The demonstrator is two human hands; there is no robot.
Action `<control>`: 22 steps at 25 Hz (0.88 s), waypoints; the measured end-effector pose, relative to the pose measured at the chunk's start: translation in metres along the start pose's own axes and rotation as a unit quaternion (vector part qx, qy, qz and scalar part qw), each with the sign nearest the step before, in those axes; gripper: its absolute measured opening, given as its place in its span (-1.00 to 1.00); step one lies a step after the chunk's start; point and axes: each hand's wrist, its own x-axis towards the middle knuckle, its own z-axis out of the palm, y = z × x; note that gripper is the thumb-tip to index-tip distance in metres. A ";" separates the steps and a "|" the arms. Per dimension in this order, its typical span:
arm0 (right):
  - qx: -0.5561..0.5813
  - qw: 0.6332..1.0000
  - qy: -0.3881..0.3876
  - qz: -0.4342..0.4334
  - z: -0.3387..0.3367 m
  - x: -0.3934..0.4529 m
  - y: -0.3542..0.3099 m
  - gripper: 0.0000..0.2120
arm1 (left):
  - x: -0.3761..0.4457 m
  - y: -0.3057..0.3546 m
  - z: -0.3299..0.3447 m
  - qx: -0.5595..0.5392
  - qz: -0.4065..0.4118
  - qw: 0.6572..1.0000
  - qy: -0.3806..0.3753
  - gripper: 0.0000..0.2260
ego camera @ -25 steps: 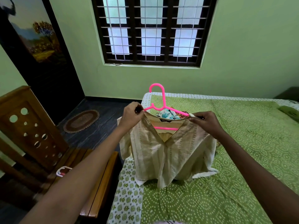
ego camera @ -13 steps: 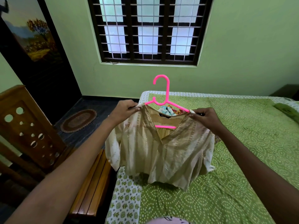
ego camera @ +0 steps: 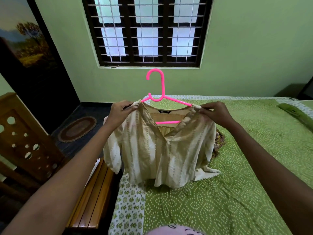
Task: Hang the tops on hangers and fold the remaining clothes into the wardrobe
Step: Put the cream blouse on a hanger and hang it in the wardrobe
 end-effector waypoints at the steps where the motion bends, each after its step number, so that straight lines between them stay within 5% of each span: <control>1: -0.004 0.999 0.041 -0.030 -0.002 0.001 -0.003 -0.79 | 0.004 0.006 -0.002 -0.002 0.013 1.000 0.015 -0.90; 4: -0.057 0.979 0.163 -0.113 -0.013 0.013 -0.009 -0.84 | 0.024 0.021 -0.007 0.011 0.042 0.997 0.057 -0.93; 8: -0.108 0.992 0.038 -0.043 0.006 0.012 0.009 -0.89 | 0.026 0.007 0.008 0.084 -0.045 0.993 -0.074 -0.81; 15: -0.125 0.991 0.042 -0.020 0.004 0.010 0.021 -0.87 | 0.024 0.031 0.024 0.149 -0.093 0.984 -0.024 -0.76; 18: -0.134 0.990 -0.035 0.006 0.006 0.006 0.035 -0.79 | 0.017 0.036 0.031 0.218 -0.088 0.970 -0.068 -0.59; 22: -0.092 0.996 -0.015 -0.004 -0.011 0.009 0.044 -0.83 | 0.018 0.048 0.038 0.209 -0.090 0.974 -0.017 -0.77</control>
